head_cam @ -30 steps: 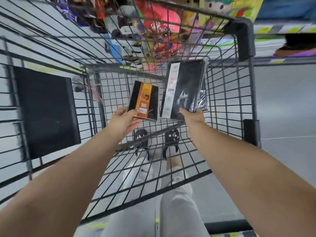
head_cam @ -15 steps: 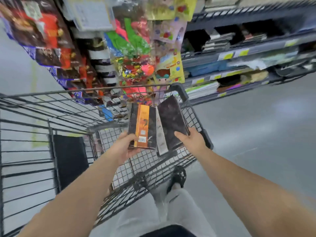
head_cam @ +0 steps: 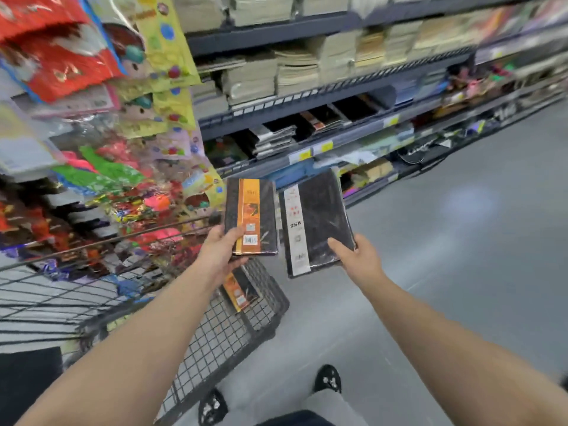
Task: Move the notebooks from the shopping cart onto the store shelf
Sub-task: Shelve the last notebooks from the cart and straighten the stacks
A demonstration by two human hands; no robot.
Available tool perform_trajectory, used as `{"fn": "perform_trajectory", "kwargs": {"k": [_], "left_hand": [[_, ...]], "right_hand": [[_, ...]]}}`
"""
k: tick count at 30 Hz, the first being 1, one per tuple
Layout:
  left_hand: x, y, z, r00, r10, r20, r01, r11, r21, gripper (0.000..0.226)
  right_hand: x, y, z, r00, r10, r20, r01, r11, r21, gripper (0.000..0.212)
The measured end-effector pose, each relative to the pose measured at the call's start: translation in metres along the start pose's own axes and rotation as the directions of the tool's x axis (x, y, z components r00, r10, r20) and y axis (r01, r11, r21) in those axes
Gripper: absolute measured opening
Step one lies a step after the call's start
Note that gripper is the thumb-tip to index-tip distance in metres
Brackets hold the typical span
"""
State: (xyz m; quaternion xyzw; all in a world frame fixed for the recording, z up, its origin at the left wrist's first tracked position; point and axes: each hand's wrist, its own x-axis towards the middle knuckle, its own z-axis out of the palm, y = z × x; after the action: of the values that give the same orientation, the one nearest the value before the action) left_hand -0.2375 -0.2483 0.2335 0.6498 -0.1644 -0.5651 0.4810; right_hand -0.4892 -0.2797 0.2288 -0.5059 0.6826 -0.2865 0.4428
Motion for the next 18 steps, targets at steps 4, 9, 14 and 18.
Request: {"fn": "perform_trajectory", "kwargs": {"k": [4, 9, 14, 18], "left_hand": [[0.012, -0.003, 0.083, 0.999, 0.032, -0.027, -0.031, 0.999, 0.018, 0.026], [0.031, -0.009, 0.162, 0.996, 0.04, -0.086, -0.035, 0.998, 0.06, 0.019], [0.055, -0.008, 0.206, 0.996, 0.029, -0.086, -0.017, 0.991, 0.131, 0.012], [0.088, -0.001, 0.232, 0.995, 0.035, -0.097, -0.016, 0.981, 0.193, 0.008]], "right_hand": [[0.039, 0.016, -0.068, 1.0, -0.002, -0.002, 0.002, 1.0, 0.003, 0.021], [0.082, 0.028, -0.137, 1.0, -0.018, -0.024, 0.018, 1.0, -0.006, 0.018], [0.128, 0.038, -0.166, 0.999, 0.037, -0.028, -0.035, 0.997, 0.066, 0.028], [0.176, 0.039, -0.171, 0.995, 0.098, -0.033, -0.095, 0.991, 0.095, 0.029]]}}
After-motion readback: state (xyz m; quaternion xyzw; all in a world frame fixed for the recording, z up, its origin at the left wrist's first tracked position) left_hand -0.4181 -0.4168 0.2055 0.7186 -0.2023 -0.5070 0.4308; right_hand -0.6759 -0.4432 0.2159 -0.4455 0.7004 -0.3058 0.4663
